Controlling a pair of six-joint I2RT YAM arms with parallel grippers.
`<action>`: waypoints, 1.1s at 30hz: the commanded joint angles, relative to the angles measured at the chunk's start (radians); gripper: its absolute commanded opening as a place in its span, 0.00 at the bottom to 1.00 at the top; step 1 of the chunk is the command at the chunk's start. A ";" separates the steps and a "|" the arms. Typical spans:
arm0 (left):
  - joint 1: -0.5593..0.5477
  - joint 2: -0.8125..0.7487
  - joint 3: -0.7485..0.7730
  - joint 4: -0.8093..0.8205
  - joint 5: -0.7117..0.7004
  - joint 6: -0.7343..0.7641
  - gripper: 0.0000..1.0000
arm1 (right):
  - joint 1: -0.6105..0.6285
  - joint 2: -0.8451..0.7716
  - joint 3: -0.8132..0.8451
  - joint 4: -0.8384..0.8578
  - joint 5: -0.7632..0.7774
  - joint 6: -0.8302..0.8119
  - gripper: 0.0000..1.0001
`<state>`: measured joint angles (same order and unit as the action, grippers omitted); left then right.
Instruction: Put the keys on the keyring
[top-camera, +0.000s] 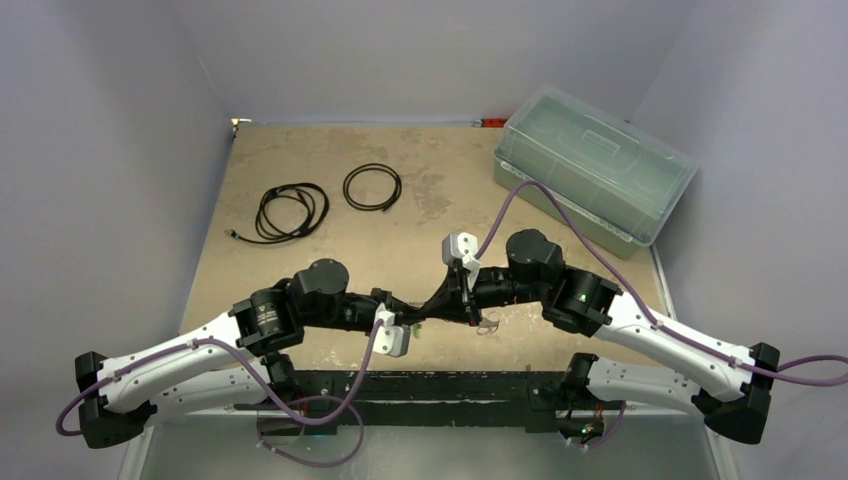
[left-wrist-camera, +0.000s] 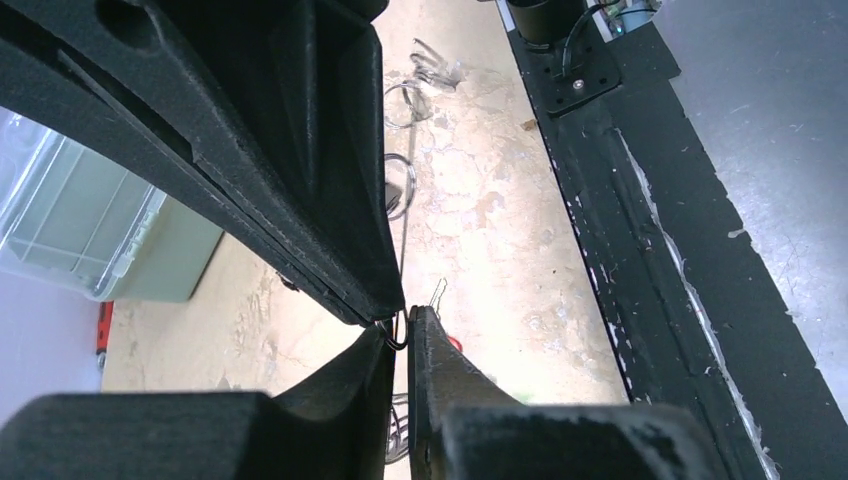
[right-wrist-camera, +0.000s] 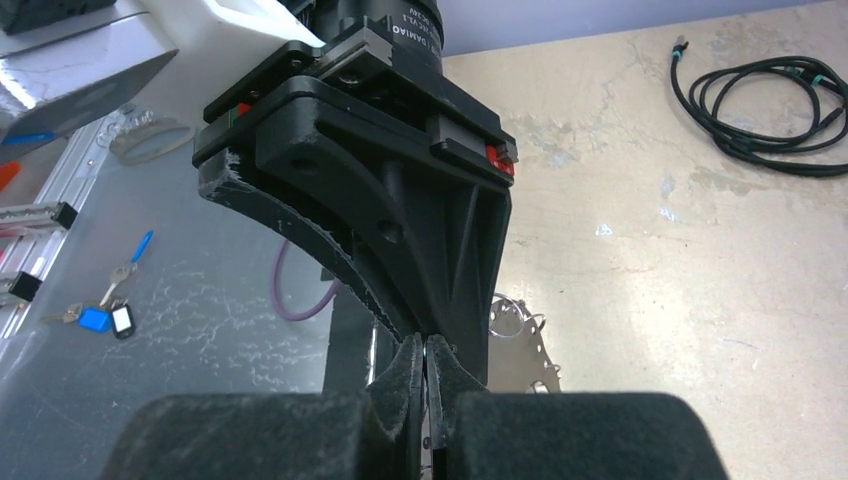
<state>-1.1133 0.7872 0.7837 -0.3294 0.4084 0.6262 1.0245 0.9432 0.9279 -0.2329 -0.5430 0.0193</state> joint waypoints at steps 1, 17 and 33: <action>0.001 -0.007 0.019 0.068 0.013 -0.035 0.00 | 0.000 -0.007 0.051 0.044 -0.021 -0.012 0.00; 0.031 -0.086 -0.035 0.099 -0.037 -0.026 0.00 | 0.000 -0.135 0.014 0.074 0.165 0.003 0.82; 0.075 -0.194 -0.096 0.178 0.022 -0.067 0.00 | 0.039 -0.029 -0.039 0.128 0.185 -0.084 0.64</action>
<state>-1.0473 0.6075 0.6910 -0.2401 0.3950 0.5793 1.0592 0.9352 0.9005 -0.1986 -0.3561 -0.0311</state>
